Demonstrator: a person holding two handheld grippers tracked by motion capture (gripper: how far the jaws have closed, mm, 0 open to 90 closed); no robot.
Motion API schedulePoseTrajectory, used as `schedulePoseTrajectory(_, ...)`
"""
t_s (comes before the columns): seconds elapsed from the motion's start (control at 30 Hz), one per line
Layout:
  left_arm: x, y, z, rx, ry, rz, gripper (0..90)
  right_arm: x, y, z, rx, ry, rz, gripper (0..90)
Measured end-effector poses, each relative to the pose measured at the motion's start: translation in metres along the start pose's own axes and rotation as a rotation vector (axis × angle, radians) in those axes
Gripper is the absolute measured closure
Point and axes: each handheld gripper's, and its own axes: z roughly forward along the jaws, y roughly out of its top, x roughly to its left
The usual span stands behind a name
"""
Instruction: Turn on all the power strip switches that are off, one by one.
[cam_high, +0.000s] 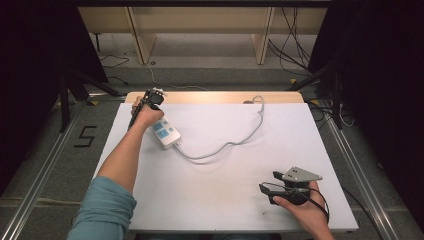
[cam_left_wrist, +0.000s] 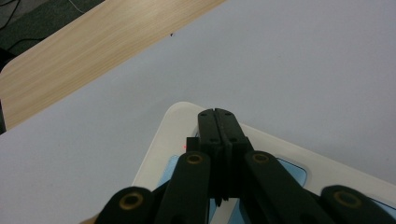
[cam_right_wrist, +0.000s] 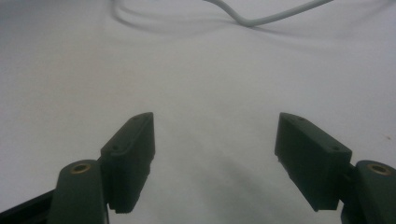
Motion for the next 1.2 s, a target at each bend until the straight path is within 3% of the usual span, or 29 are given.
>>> schedulePoseTrajectory(0.17,0.0013,0.0017,0.0002,0.017,-0.009,-0.024,89.8,-0.0001,0.0000,0.0006,0.000,-0.001,-0.002,29.7)
schedulePoseTrajectory(0.5,-0.0002,0.0047,0.0003,0.056,-0.006,-0.023,89.9,0.0001,0.0001,-0.0001,0.000,0.001,-0.006,29.7)
schedulePoseTrajectory(1.2,0.0022,0.0051,0.0006,0.057,-0.021,-0.048,89.9,0.0004,0.0002,0.0000,-0.001,0.006,-0.009,29.7)
